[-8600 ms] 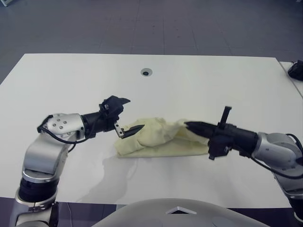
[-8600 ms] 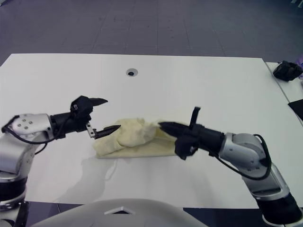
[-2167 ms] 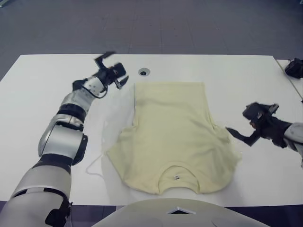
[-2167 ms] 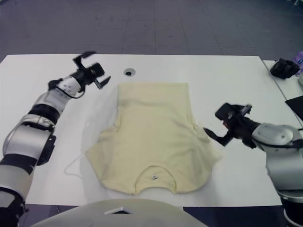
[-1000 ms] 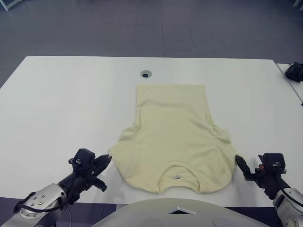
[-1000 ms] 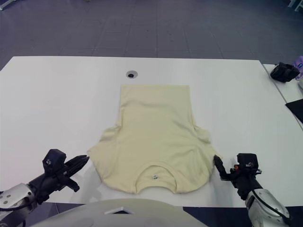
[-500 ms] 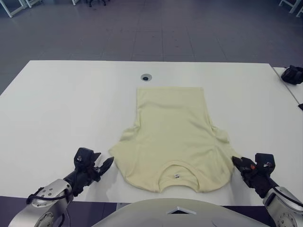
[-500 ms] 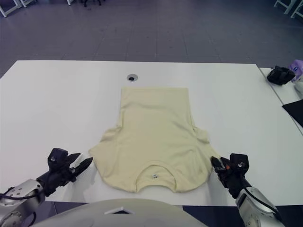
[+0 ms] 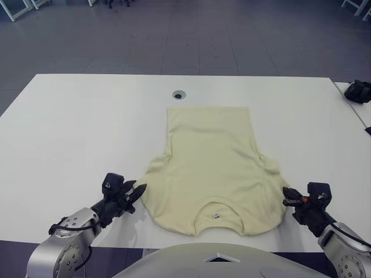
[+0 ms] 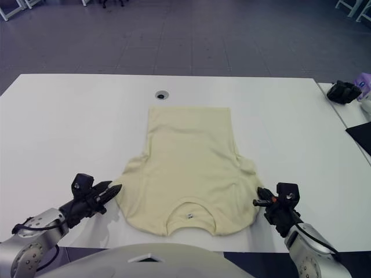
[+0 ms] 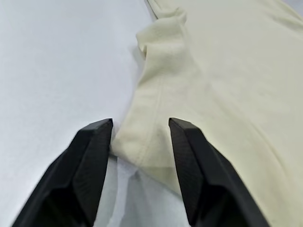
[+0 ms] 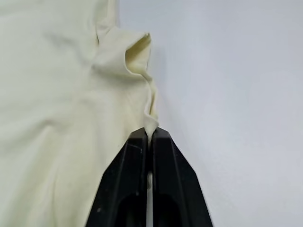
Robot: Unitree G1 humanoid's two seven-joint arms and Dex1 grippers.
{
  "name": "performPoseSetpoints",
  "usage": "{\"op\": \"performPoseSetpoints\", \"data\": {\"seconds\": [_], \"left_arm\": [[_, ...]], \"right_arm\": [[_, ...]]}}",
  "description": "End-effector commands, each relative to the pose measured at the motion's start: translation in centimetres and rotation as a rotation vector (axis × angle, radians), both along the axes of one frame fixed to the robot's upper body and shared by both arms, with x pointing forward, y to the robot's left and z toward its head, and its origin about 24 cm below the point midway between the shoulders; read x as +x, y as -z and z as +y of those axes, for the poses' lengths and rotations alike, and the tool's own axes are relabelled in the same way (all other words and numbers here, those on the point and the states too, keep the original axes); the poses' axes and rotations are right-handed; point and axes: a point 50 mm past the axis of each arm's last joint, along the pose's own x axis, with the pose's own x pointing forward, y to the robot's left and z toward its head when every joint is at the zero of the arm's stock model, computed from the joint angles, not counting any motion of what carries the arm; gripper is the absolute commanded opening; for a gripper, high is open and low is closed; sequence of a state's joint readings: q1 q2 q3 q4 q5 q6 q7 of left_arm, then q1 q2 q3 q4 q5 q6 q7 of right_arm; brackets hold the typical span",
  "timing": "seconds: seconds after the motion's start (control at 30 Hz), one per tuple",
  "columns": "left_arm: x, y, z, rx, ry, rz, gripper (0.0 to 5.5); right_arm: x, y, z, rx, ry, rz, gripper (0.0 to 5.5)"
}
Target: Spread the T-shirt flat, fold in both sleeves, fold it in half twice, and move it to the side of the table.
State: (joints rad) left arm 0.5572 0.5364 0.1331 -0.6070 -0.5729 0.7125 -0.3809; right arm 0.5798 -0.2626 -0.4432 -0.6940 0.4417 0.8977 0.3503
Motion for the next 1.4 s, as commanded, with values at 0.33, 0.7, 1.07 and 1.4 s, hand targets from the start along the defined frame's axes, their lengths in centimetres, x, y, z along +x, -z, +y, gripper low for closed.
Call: {"op": "performPoseSetpoints", "data": {"seconds": [0.33, 0.7, 1.07, 1.4], "left_arm": [[0.2, -0.8, 0.4, -0.025, 0.040, 0.022, 0.03], [1.6, -2.3, -0.7, -0.086, 0.082, -0.043, 0.00], [3.0, -4.8, -1.9, -0.110, 0.187, -0.112, 0.00], [4.8, -3.8, -5.1, -0.161, 0.366, -0.103, 0.00]], "right_arm": [[-1.2, -3.9, 3.7, 0.014, -0.339, -0.118, 0.00], [0.3, -3.2, 5.3, 0.079, -0.476, -0.056, 0.37], [3.1, -6.9, 3.5, 0.148, -0.527, -0.138, 2.10], [5.1, -5.2, 0.2, 0.084, -0.347, -0.060, 3.71]]}}
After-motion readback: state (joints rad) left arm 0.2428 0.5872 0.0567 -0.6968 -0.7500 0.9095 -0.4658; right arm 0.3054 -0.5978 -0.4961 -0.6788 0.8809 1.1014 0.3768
